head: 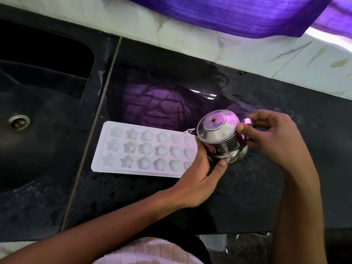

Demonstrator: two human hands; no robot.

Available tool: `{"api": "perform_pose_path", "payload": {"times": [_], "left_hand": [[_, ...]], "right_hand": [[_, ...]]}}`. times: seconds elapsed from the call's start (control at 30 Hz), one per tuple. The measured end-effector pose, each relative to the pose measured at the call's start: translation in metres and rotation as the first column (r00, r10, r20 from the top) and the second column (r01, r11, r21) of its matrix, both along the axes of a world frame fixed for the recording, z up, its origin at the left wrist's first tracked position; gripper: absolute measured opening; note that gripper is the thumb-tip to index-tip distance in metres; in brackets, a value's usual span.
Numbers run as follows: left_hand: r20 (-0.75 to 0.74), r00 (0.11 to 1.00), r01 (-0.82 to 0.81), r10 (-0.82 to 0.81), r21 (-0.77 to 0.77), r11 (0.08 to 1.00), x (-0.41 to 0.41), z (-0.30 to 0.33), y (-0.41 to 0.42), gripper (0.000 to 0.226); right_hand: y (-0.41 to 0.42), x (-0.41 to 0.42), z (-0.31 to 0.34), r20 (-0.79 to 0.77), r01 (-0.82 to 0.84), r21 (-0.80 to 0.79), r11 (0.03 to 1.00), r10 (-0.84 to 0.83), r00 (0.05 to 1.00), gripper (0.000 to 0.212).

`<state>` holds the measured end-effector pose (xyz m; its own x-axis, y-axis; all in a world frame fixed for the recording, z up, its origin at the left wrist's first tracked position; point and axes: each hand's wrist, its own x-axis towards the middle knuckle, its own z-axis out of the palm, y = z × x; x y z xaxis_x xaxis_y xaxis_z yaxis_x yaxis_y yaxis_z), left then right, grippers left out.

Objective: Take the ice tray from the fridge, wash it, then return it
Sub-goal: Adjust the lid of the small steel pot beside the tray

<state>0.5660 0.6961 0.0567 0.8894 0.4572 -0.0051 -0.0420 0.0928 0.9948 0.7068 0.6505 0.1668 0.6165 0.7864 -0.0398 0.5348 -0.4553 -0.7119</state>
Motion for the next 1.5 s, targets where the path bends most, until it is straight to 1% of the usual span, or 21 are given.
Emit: {"api": "perform_pose_path", "payload": {"times": [0.1, 0.27, 0.37, 0.43, 0.57, 0.7, 0.9, 1.03, 1.17, 1.27, 1.37, 1.5], "left_hand": [[0.015, 0.999, -0.034, 0.034, 0.018, 0.999, 0.001, 0.001, 0.000, 0.077], [-0.036, 0.998, -0.048, 0.052, 0.096, 0.994, 0.001, -0.004, -0.005, 0.094], [-0.065, 0.997, -0.031, 0.039, 0.128, 0.991, 0.000, -0.008, -0.008, 0.101], [-0.080, 0.997, -0.012, 0.023, 0.135, 0.991, -0.002, -0.010, -0.011, 0.103], [-0.146, 0.989, 0.030, -0.001, 0.194, 0.980, -0.005, -0.011, -0.016, 0.106], [-0.176, 0.984, 0.054, -0.015, 0.221, 0.974, -0.007, -0.009, -0.017, 0.105], [-0.198, 0.980, 0.080, -0.031, 0.242, 0.967, -0.007, -0.010, -0.018, 0.105], [-0.179, 0.983, 0.089, -0.050, 0.215, 0.973, -0.008, -0.009, -0.018, 0.104], [-0.178, 0.982, 0.101, -0.067, 0.189, 0.977, -0.007, -0.010, -0.019, 0.105], [-0.171, 0.983, 0.103, -0.071, 0.182, 0.978, -0.008, -0.010, -0.019, 0.105], [-0.173, 0.983, 0.096, -0.060, 0.204, 0.974, -0.008, -0.008, -0.019, 0.107], [-0.166, 0.985, 0.089, -0.047, 0.255, 0.963, -0.010, -0.006, -0.021, 0.109]], "right_hand": [[-0.003, 0.002, -0.004, -0.059, 0.023, 0.040, 0.999, -0.021, 0.998, 0.031], [-0.006, 0.005, -0.006, -0.136, 0.011, 0.087, 0.996, 0.001, 0.991, 0.025], [-0.007, 0.005, -0.005, -0.169, -0.020, 0.085, 0.996, 0.034, 0.985, 0.027], [-0.007, 0.004, -0.004, -0.164, -0.043, 0.065, 0.997, 0.053, 0.985, 0.032], [-0.006, -0.001, -0.002, -0.078, -0.082, 0.007, 0.997, 0.082, 0.994, 0.030], [-0.006, -0.004, -0.002, 0.009, -0.097, -0.035, 0.995, 0.097, 0.995, 0.037], [-0.006, -0.005, 0.001, 0.046, -0.081, -0.077, 0.994, 0.085, 0.995, 0.038], [-0.008, -0.007, 0.003, 0.046, -0.077, -0.076, 0.994, 0.081, 0.996, 0.042], [-0.011, -0.007, 0.004, 0.045, -0.074, -0.066, 0.995, 0.077, 0.996, 0.033], [-0.012, -0.007, 0.004, 0.025, -0.085, -0.059, 0.995, 0.087, 0.996, 0.034], [-0.015, -0.005, 0.004, -0.019, -0.088, -0.033, 0.996, 0.087, 0.996, 0.036], [-0.017, -0.003, 0.006, -0.128, -0.079, 0.019, 0.997, 0.081, 0.989, 0.037]]}}
